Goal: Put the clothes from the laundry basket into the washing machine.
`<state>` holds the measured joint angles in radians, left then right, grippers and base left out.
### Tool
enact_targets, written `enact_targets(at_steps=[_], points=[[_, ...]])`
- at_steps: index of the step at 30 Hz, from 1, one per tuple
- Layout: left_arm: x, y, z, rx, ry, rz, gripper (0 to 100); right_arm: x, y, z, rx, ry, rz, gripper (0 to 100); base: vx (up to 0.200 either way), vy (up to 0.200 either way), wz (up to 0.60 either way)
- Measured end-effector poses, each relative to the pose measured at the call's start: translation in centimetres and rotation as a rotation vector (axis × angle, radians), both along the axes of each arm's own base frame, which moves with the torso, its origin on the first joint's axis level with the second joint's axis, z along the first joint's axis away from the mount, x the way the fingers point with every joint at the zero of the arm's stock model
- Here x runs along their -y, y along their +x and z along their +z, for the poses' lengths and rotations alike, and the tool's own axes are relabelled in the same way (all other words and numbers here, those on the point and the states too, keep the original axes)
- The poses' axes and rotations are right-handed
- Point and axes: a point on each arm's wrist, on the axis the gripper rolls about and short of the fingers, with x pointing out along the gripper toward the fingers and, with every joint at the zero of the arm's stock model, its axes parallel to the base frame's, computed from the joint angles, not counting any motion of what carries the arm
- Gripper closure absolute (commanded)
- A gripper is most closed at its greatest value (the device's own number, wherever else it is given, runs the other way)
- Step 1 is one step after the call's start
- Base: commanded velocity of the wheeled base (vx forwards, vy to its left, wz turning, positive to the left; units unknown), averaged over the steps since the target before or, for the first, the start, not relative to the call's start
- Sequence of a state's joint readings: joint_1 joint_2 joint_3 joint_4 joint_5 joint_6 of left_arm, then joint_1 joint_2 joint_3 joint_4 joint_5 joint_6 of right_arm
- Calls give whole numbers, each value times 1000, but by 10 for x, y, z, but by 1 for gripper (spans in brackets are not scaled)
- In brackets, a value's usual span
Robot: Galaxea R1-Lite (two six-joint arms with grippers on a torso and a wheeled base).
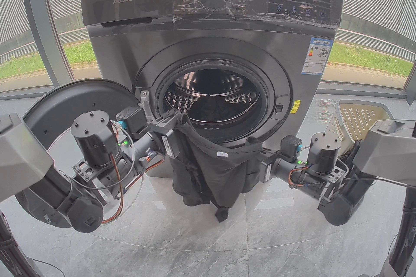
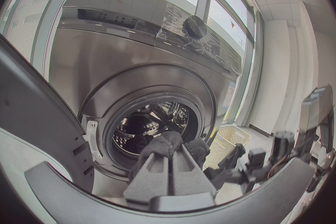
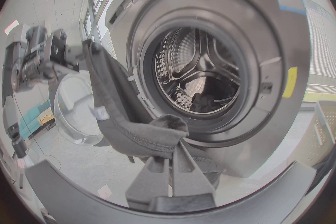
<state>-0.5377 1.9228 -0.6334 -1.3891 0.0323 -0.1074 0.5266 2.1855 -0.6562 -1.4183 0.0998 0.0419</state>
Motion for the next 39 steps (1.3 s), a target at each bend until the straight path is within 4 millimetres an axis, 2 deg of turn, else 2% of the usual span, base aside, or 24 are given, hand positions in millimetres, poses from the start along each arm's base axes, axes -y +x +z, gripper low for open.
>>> enact_targets(at_steps=[5,13,24,39], points=[[-11,-20,-1,-1,18,-58,100,17,-12,26,49,24,-25,100,0,0,0],[-26,-46,8,54,0,-121,100,25,-38,59,144,89,-12,100,0,0,0],[-31,-53,8,73,40,-119,100,24,-52,83,210,136,-60,100,0,0,0],[-46,-48,-1,45,81,-53,100,22,-54,92,238,157,-53,100,0,0,0]])
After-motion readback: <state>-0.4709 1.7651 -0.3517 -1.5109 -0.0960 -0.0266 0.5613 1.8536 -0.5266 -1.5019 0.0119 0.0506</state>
